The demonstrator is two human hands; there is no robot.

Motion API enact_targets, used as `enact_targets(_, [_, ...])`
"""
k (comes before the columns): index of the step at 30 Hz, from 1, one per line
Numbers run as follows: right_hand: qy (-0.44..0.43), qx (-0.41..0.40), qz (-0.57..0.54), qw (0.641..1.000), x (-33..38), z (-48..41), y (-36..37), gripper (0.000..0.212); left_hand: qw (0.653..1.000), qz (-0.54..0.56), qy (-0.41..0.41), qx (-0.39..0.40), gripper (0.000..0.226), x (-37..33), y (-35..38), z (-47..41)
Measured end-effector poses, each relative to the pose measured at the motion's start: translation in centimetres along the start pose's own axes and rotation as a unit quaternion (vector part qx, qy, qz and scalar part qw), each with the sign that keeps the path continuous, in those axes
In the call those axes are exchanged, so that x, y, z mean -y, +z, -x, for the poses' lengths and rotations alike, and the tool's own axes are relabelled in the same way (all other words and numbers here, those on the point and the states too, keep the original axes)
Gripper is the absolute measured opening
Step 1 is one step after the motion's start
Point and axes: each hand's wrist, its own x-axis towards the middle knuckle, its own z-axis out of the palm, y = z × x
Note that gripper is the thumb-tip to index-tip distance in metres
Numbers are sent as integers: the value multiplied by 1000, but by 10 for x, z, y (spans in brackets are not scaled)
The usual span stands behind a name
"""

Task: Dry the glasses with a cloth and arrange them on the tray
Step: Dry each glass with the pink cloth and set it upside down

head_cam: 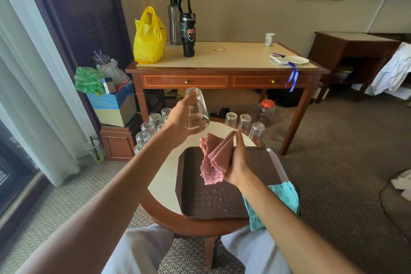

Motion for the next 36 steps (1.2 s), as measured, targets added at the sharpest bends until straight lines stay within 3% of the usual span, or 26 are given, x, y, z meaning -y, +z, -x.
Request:
enact_targets(5, [-12,22,-8,1000,5,1,-7,102,965,-256,55,16,33,0,-7,0])
enact_targets(9, [-6,37,4,999,5,3,-5,106,924,-346,164,20,48,5,-3,3])
enact_targets(12, [-18,4,16,1000,3,-2,-4,102,889,-414,191,44,50,8,2,6])
enact_targets(17, [-56,-67,82,993,13,-9,-3,87,895,-419,114,104,34,8,4,3])
enact_targets(19, [-63,-57,120,989,20,-6,-4,80,902,-406,55,135,27,5,1,2])
enact_targets(21, [-64,-22,163,984,25,-4,-3,90,915,-372,0,154,24,4,-3,3])
enact_targets(24, [-87,-33,221,971,24,0,5,86,946,-297,-47,122,34,11,-4,-1])
enact_targets(28, [-217,-106,342,908,14,-1,17,70,970,-218,-98,47,50,22,2,-4])
enact_targets(34, [-443,-60,498,743,5,11,23,42,970,-175,-168,10,53,29,-3,-1])
enact_targets(35, [-457,-64,498,734,5,11,23,42,972,-171,-159,-3,53,30,-2,1])
enact_targets(36, [-450,-71,484,747,5,9,23,47,975,-174,-137,-18,53,31,1,1])
